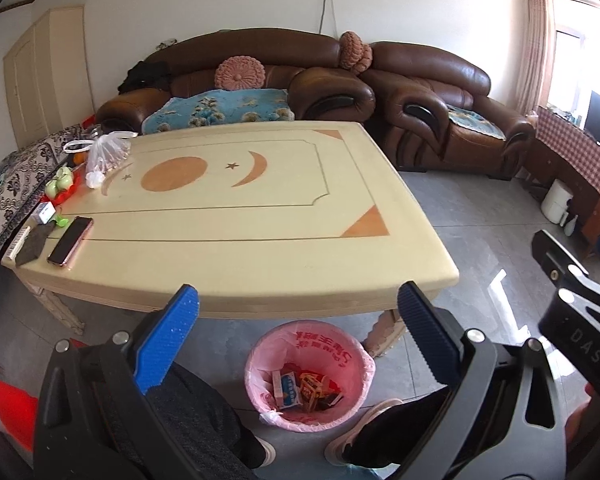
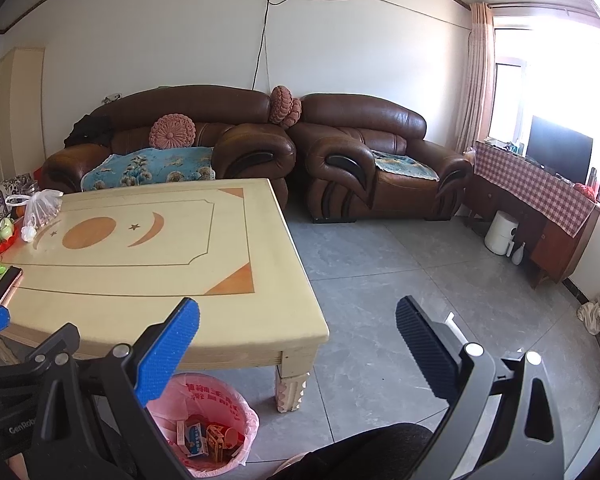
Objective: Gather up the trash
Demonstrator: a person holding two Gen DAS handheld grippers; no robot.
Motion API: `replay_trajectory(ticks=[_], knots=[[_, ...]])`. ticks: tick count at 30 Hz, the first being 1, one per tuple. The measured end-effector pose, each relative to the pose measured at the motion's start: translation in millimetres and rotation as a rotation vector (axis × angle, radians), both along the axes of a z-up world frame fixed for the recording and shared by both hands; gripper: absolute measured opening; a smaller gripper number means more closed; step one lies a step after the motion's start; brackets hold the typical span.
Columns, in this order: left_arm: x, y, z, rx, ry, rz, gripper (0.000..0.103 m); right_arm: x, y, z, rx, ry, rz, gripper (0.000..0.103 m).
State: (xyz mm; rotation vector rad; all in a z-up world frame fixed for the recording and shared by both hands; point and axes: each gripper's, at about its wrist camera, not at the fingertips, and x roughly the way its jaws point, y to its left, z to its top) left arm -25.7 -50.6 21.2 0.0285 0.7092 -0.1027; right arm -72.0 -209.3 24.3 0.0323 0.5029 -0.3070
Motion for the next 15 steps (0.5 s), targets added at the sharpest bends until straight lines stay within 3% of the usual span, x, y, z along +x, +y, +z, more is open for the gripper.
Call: replay_trajectory(ticks=[15], knots=[[-4.8, -6.9, 2.6, 0.065, -0.035, 0.043, 0.097, 4.1, 1.2, 0.8, -0.004, 0.011, 0.012, 0.096]])
